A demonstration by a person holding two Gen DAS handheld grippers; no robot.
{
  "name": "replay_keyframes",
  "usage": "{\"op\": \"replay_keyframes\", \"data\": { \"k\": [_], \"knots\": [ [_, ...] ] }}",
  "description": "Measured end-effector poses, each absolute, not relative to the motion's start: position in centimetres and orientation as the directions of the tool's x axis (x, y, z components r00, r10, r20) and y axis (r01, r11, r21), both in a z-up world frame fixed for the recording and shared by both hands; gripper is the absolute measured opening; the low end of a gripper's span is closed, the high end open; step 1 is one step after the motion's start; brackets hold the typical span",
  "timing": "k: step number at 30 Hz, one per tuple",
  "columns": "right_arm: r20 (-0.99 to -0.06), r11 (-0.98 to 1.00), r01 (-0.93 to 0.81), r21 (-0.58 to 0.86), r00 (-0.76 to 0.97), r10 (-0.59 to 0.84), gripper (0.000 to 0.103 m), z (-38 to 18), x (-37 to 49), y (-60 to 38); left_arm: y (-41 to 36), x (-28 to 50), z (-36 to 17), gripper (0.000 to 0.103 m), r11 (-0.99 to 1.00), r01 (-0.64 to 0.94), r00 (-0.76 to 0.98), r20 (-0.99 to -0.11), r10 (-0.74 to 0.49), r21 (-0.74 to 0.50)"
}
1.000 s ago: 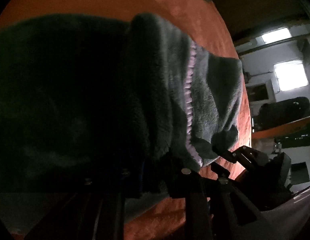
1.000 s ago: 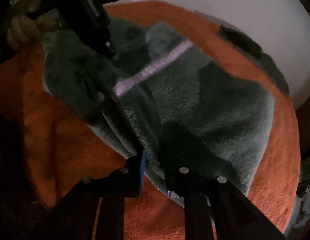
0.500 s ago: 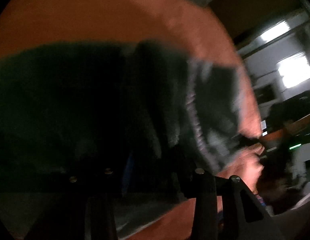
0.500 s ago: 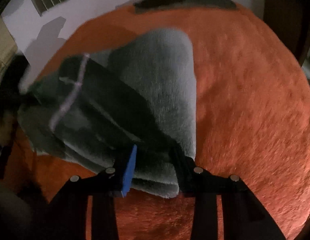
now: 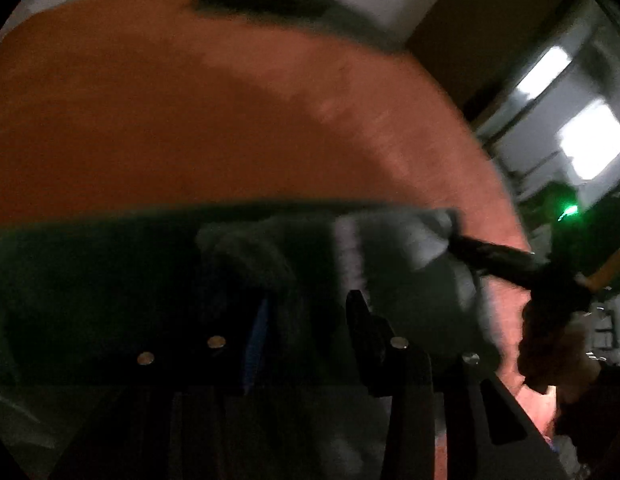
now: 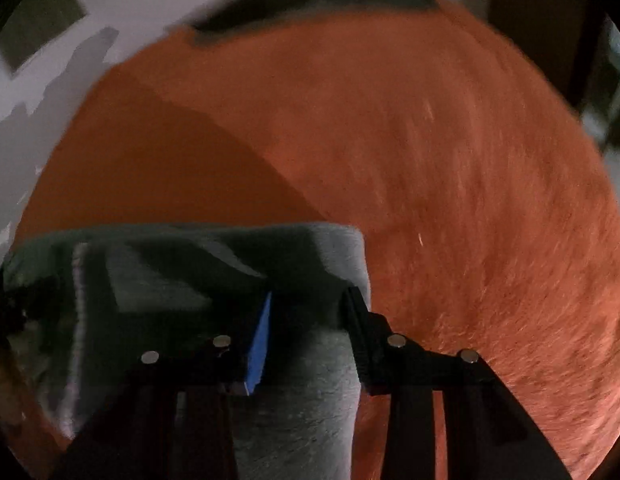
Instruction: Fold clothes
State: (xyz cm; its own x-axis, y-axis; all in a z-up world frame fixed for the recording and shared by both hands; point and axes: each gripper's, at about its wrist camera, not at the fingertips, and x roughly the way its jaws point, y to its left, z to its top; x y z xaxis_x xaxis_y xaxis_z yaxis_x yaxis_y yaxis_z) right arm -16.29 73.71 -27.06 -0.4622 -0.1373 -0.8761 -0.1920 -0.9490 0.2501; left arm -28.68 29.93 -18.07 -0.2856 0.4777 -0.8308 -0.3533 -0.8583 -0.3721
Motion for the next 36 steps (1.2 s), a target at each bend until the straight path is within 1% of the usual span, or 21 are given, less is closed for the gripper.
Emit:
{"op": "replay_keyframes", "data": {
  "k": [1, 2, 4, 7, 9, 11, 13, 14, 15, 17, 18, 19, 20, 21, 22, 26, 27, 29, 33, 36],
  "knots": [
    [-0.866, -0.93, -0.212, 0.3, -0.47, -0.172, 0.039, -27.7, -16.2, 74.4, 29.4, -28.6, -18.4, 0.032, -0.858, -0.355, -0.296, -0.826, 0.479, -0.371],
    [-0.859, -0.919, -0.221, 0.326, -0.476, -0.19, 0.039, -27.9, -16.1, 74.7, 29.4, -28.3, -18.2, 0.032, -0.859, -0.365, -0.305, -0.826, 0.474, -0.359],
    [-0.856, -0.923, -0.215, 0.32, -0.483, -0.185, 0.039, -27.4, -16.3, 74.5, 29.3, -27.8, -17.1, 0.032, -0.864, -0.365, -0.316, -0.827, 0.466, -0.347],
    [-0.852, -0.928, -0.205, 0.311, -0.493, -0.177, 0.04, -26.5, -16.5, 74.2, 28.7, -27.4, -15.6, 0.035, -0.849, -0.342, -0.324, -0.798, 0.508, -0.402],
    [-0.849, -0.931, -0.199, 0.305, -0.499, -0.171, 0.042, -26.0, -16.7, 74.0, 29.0, -27.4, -15.6, 0.039, -0.846, -0.359, -0.333, -0.793, 0.51, -0.394],
    [-0.846, -0.935, -0.192, 0.298, -0.506, -0.166, 0.042, -25.5, -16.9, 73.7, 29.3, -27.7, -17.3, 0.038, -0.863, -0.371, -0.311, -0.83, 0.463, -0.343],
    [-0.868, -0.929, -0.214, 0.303, -0.464, -0.176, 0.043, -26.7, -18.1, 73.8, 28.5, -27.4, -17.2, 0.038, -0.854, -0.363, -0.301, -0.821, 0.485, -0.372],
    [-0.871, -0.917, -0.235, 0.322, -0.454, -0.189, 0.043, -27.1, -18.4, 74.1, 27.7, -27.1, -16.2, 0.038, -0.85, -0.355, -0.306, -0.81, 0.5, -0.39],
    [-0.858, -0.909, -0.242, 0.339, -0.477, -0.193, 0.043, -26.3, -17.9, 74.2, 26.7, -26.7, -15.2, 0.038, -0.845, -0.347, -0.313, -0.799, 0.514, -0.408],
    [-0.829, -0.927, -0.207, 0.313, -0.535, -0.16, 0.043, -23.7, -16.5, 73.7, 23.8, -25.6, -12.8, 0.039, -0.841, -0.325, -0.362, -0.764, 0.534, -0.433],
    [-0.813, -0.935, -0.191, 0.299, -0.563, -0.145, 0.043, -22.3, -15.8, 73.5, 21.8, -24.9, -11.7, 0.043, -0.843, -0.302, -0.397, -0.745, 0.536, -0.445],
    [-0.798, -0.943, -0.169, 0.285, -0.587, -0.136, 0.044, -21.1, -15.1, 73.0, 19.8, -24.1, -10.7, 0.05, -0.845, -0.276, -0.433, -0.726, 0.534, -0.457],
    [-0.785, -0.951, -0.138, 0.276, -0.604, -0.14, 0.045, -20.1, -14.3, 72.3, 17.8, -23.3, -10.0, 0.054, -0.853, -0.236, -0.485, -0.704, 0.518, -0.466],
    [-0.773, -0.955, -0.101, 0.279, -0.614, -0.161, 0.046, -19.3, -13.6, 71.4, 15.5, -22.3, -9.6, 0.065, -0.857, -0.182, -0.547, -0.674, 0.496, -0.483],
    [-0.764, -0.954, -0.062, 0.292, -0.615, -0.194, 0.046, -18.8, -13.0, 70.5, 13.1, -21.1, -9.5, 0.071, -0.861, -0.114, -0.603, -0.654, 0.457, -0.496],
    [-0.762, -0.93, 0.04, 0.365, -0.56, -0.324, 0.046, -18.7, -11.8, 67.7, 4.8, -18.3, -10.9, 0.071, -0.863, 0.146, -0.63, -0.718, 0.297, -0.485],
    [-0.766, -0.924, 0.053, 0.379, -0.543, -0.345, 0.046, -18.8, -11.8, 67.1, 2.6, -17.6, -11.5, 0.071, -0.832, 0.221, -0.631, -0.725, 0.277, -0.51],
    [-0.767, -0.911, 0.078, 0.406, -0.513, -0.386, 0.046, -19.6, -12.3, 65.7, -1.7, -16.1, -12.8, 0.071, -0.746, 0.359, -0.633, -0.734, 0.247, -0.561],
    [-0.758, -0.882, 0.145, 0.449, -0.461, -0.462, 0.046, -20.9, -14.3, 61.6, -7.9, -13.3, -15.4, 0.072, -0.578, 0.544, -0.628, -0.752, 0.201, -0.608],
    [-0.745, -0.865, 0.187, 0.465, -0.446, -0.496, 0.046, -20.9, -15.5, 59.8, -10.6, -11.9, -17.1, 0.072, -0.478, 0.599, -0.633, -0.745, 0.208, -0.642]
  ]
}}
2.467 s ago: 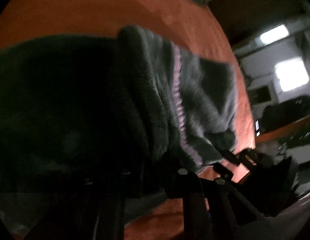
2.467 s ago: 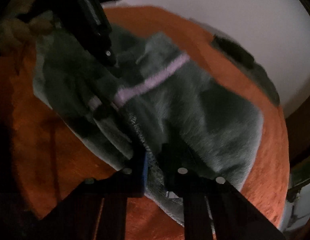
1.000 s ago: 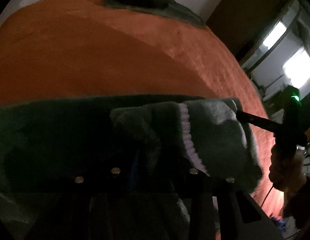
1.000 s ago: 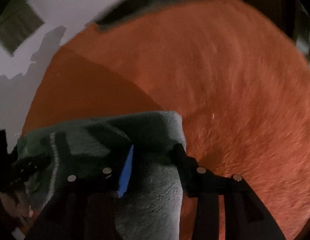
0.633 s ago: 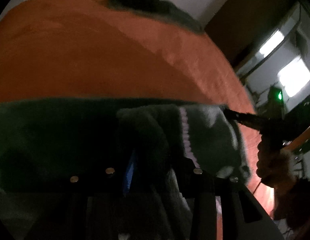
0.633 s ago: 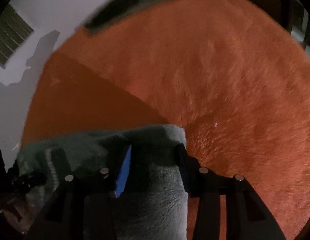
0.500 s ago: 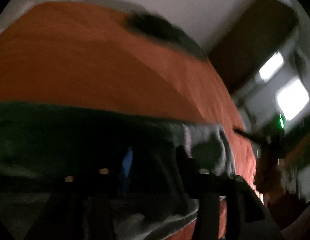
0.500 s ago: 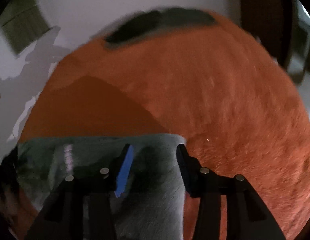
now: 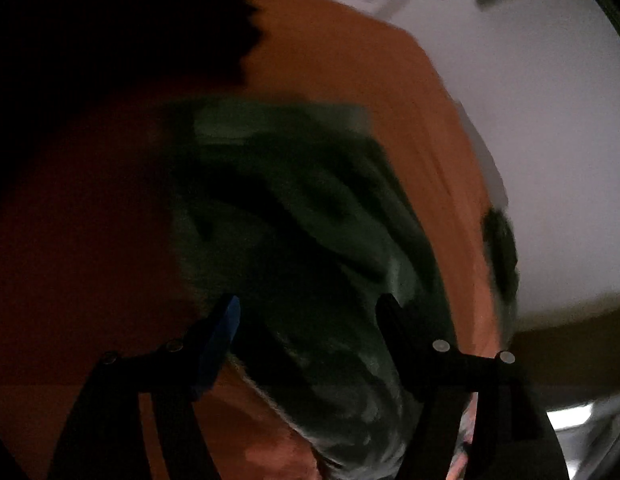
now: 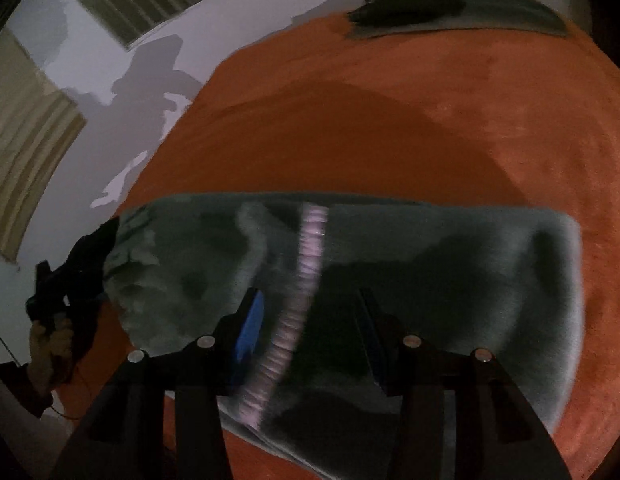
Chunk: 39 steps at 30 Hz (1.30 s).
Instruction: Fold clothes
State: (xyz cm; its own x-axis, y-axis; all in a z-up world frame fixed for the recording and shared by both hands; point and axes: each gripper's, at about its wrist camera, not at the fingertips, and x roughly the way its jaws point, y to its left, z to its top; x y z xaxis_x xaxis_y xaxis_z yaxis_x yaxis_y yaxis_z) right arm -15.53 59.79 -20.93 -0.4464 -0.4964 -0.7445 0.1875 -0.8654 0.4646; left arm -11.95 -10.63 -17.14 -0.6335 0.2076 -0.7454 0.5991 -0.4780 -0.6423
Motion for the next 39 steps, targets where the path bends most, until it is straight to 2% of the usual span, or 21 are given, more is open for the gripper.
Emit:
{"op": "replay_keyframes", "data": {
  "k": [10, 12, 15, 17, 21, 23, 24, 25, 27, 30, 32, 33, 36, 39],
  "knots": [
    [-0.729, -0.828, 0.243, 0.506, -0.393, -0.561, 0.046, -21.7, -16.2, 57.0, -15.4, -12.3, -20.2, 0.072, -0.434, 0.66, -0.62, -0.771, 0.146, -0.613],
    [-0.729, -0.826, 0.249, 0.506, -0.387, -0.564, 0.046, -21.8, -16.2, 56.8, -16.2, -12.9, -20.9, 0.072, -0.43, 0.645, -0.629, -0.759, 0.169, -0.631],
    [-0.727, -0.82, 0.237, 0.521, -0.379, -0.572, 0.046, -22.1, -16.3, 56.8, -17.5, -14.0, -22.0, 0.073, -0.388, 0.627, -0.66, -0.725, 0.196, -0.675],
    [-0.726, -0.817, 0.225, 0.53, -0.377, -0.575, 0.046, -22.3, -16.3, 56.9, -17.8, -15.1, -22.8, 0.077, -0.364, 0.609, -0.683, -0.699, 0.211, -0.705],
    [-0.726, -0.816, 0.22, 0.534, -0.375, -0.576, 0.046, -22.4, -16.4, 57.0, -19.0, -15.0, -24.0, 0.08, -0.213, 0.558, -0.775, -0.596, 0.211, -0.802],
    [-0.728, -0.817, 0.222, 0.532, -0.374, -0.575, 0.046, -22.4, -16.2, 57.0, -19.2, -15.0, -23.8, 0.074, -0.189, 0.524, -0.803, -0.556, 0.214, -0.83],
    [-0.73, -0.818, 0.22, 0.531, -0.373, -0.574, 0.046, -22.4, -16.1, 57.0, -19.1, -15.1, -23.4, 0.063, -0.215, 0.525, -0.799, -0.563, 0.209, -0.824],
    [-0.73, -0.818, 0.218, 0.532, -0.372, -0.573, 0.046, -22.4, -15.9, 57.0, -19.0, -15.1, -23.1, 0.043, -0.24, 0.535, -0.79, -0.58, 0.2, -0.81],
    [-0.728, -0.816, 0.215, 0.537, -0.371, -0.577, 0.046, -22.4, -15.8, 57.1, -18.7, -15.2, -22.7, 0.029, -0.268, 0.545, -0.781, -0.597, 0.183, -0.795],
    [-0.731, -0.821, 0.212, 0.531, -0.376, -0.57, 0.046, -22.3, -15.6, 57.4, -17.9, -15.0, -20.6, 0.026, -0.322, 0.543, -0.78, -0.607, 0.148, -0.776],
    [-0.729, -0.821, 0.205, 0.533, -0.38, -0.569, 0.046, -22.3, -15.5, 57.7, -17.0, -15.1, -18.4, 0.025, -0.392, 0.565, -0.758, -0.644, 0.099, -0.726],
    [-0.728, -0.821, 0.201, 0.534, -0.383, -0.568, 0.046, -22.2, -15.4, 57.9, -16.4, -15.3, -17.1, 0.022, -0.429, 0.556, -0.759, -0.645, 0.087, -0.712],
    [-0.728, -0.826, 0.191, 0.531, -0.395, -0.56, 0.046, -22.1, -15.1, 58.4, -12.5, -16.3, -12.3, 0.022, -0.597, 0.504, -0.76, -0.649, 0.038, -0.624],
    [-0.727, -0.828, 0.181, 0.531, -0.406, -0.554, 0.046, -21.9, -14.7, 58.9, -8.5, -18.0, -8.2, 0.021, -0.724, 0.372, -0.794, -0.603, 0.075, -0.581]
  ]
}}
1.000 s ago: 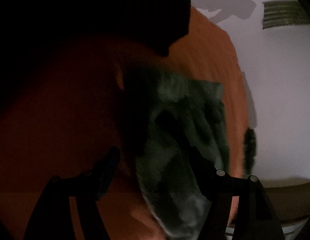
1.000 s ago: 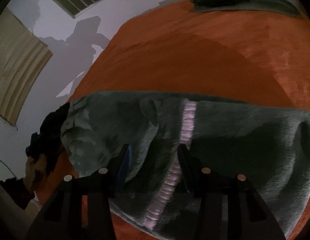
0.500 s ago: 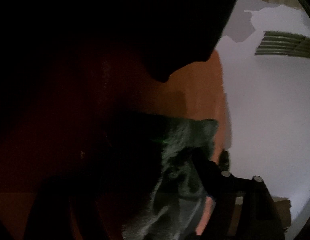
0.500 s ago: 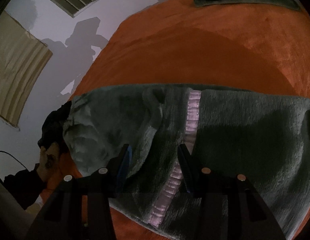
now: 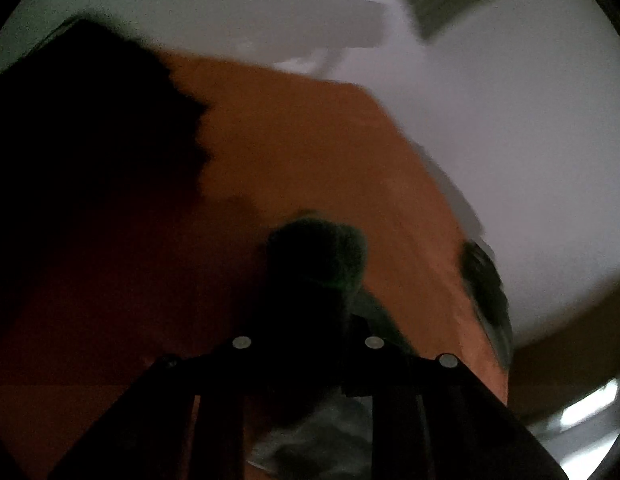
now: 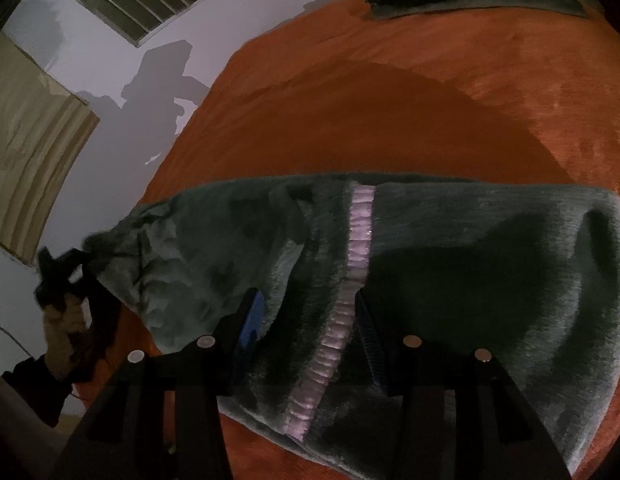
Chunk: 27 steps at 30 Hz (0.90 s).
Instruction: Fold clothes
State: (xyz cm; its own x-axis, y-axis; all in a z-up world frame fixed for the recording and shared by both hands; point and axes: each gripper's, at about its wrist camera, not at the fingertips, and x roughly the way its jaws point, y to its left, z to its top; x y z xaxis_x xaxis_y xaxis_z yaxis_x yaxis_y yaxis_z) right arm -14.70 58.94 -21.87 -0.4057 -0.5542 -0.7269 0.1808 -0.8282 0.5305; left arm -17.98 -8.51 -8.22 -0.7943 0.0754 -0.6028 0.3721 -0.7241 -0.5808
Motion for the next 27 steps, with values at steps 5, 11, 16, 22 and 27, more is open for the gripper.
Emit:
{"op": "replay_keyframes", "data": {
  "k": [5, 11, 16, 22, 27],
  "knots": [
    [-0.726, -0.835, 0.167, 0.524, -0.425, -0.541, 0.046, -21.3, -13.7, 59.9, -2.1, -22.3, -4.8, 0.021, -0.82, 0.209, -0.821, -0.551, 0.148, -0.532],
    [-0.73, -0.85, 0.142, 0.507, -0.453, -0.511, 0.046, -20.6, -12.1, 61.7, 8.7, -23.7, -2.8, 0.021, -0.879, -0.018, -0.799, -0.522, 0.3, -0.476],
    [-0.734, -0.867, 0.096, 0.49, -0.491, -0.469, 0.046, -19.5, -10.6, 64.5, 19.5, -25.0, -1.9, 0.021, -0.876, -0.237, -0.742, -0.504, 0.442, -0.419],
    [-0.743, -0.885, -0.016, 0.465, -0.551, -0.38, 0.047, -18.2, -7.7, 69.4, 29.6, -24.2, -3.3, 0.023, -0.802, -0.447, -0.578, -0.555, 0.598, -0.398],
    [-0.778, -0.886, -0.167, 0.433, -0.566, -0.274, 0.047, -19.5, -5.5, 74.9, 36.7, -22.8, -5.5, 0.037, -0.71, -0.571, -0.392, -0.624, 0.676, -0.412]
  ]
}}
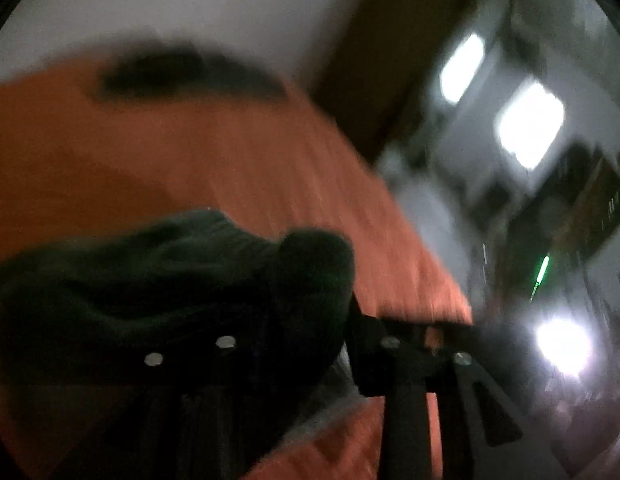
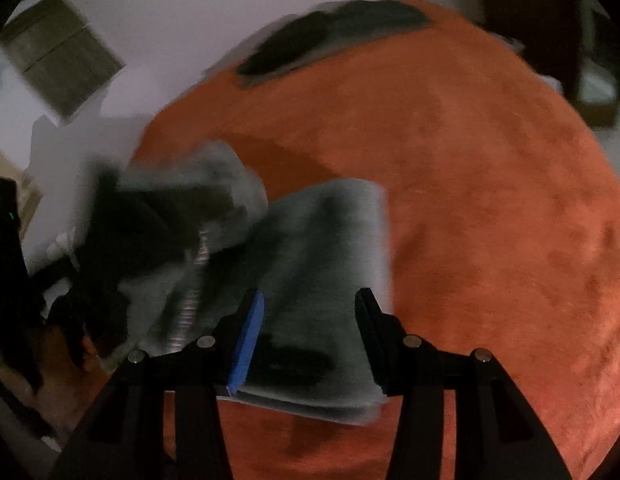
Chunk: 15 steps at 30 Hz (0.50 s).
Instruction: Fold clothes
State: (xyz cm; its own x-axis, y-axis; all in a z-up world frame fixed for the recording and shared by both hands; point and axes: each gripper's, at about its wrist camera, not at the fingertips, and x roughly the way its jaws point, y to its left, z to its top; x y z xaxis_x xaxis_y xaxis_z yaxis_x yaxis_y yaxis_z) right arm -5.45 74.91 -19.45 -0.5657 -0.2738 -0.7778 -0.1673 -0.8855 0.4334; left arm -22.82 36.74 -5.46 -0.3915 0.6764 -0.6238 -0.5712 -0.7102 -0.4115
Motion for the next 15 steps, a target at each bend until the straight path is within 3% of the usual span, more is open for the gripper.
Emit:
{"op": "replay_keyframes", "data": {
  "k": [6, 10, 12, 15],
  "knots": [
    [-0.772, -0.803, -0.264, 0.535, -0.538, -0.338, 0.047, -21.8, -4.5, 79.5, 45.3, -21.1, -8.1, 0.042, -0.571, -0.689, -0.146, -0.686, 0.713, -0.447],
    [-0.691, -0.697, -0.232, 0.678, -0.525, -0.497, 0.048, -22.8, -6.2, 79.4, 42.2, -20.2, -5.0, 0.047, -0.442, -0.759, -0.103, -0.582, 0.807, -0.478],
    [-0.655, -0.667, -0.189, 0.721, -0.5, -0.567, 0.057, -23.0, -8.1, 78.2, 38.8, -21.7, -3.7, 0.051, -0.404, -0.742, -0.099, -0.509, 0.855, -0.535],
    [-0.642, -0.667, -0.114, 0.736, -0.427, -0.637, 0.064, -23.2, -11.4, 75.9, 34.4, -23.7, -3.4, 0.06, -0.452, -0.67, -0.163, -0.477, 0.864, -0.589]
  ]
}}
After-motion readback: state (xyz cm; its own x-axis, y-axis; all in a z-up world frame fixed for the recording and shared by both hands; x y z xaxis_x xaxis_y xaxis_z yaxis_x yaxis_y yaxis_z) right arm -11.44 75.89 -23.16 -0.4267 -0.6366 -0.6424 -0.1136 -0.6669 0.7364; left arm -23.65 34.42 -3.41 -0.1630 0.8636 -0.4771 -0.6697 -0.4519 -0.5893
